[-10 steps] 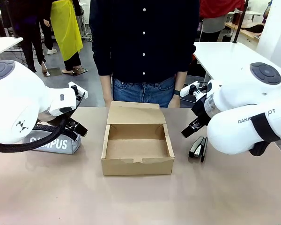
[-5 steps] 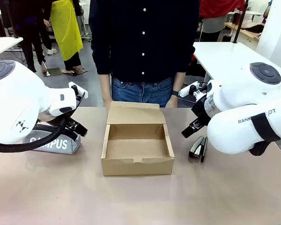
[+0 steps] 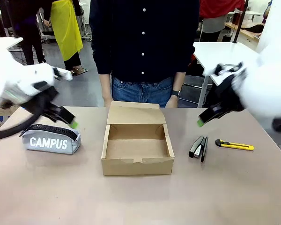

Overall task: Pack the item into the box.
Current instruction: Pick up the item indicated by the person and place it inside the Mailer Box.

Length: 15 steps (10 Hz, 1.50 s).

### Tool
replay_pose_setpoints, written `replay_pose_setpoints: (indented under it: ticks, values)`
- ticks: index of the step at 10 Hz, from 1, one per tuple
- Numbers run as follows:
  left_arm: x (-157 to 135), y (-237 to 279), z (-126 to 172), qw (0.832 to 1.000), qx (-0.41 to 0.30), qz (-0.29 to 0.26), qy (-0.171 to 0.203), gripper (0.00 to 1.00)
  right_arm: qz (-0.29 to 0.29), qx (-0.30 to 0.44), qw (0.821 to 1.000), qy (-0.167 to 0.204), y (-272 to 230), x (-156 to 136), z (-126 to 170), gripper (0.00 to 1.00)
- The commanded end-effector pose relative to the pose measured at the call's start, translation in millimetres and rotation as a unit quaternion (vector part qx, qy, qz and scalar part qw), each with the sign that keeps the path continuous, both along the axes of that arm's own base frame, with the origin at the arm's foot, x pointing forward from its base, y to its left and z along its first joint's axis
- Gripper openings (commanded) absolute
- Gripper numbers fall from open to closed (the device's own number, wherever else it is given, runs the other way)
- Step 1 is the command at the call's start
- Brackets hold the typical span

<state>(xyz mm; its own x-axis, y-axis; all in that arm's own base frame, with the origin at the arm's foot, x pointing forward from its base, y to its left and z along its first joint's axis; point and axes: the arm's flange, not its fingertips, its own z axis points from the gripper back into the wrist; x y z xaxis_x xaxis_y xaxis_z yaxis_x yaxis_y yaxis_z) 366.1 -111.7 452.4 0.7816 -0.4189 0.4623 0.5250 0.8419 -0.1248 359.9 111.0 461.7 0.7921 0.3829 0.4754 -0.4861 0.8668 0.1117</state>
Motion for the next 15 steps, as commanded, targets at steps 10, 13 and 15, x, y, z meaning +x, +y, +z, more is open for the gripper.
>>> replay_pose_setpoints:
  ticks: [10,13,15]
  values:
    - [-5,309,-49,0.801,-0.554,0.206,0.096,1.0,-0.221,0.5,0.837,0.018,-326,-76,-38,1.0]
    - [-14,309,-64,0.794,-0.555,0.225,0.104,1.0,-0.241,0.499,0.832,0.02,-330,-88,-44,1.0]
    - [-14,309,-64,0.794,-0.555,0.225,0.104,1.0,-0.241,0.499,0.832,0.02,-330,-88,-44,1.0]
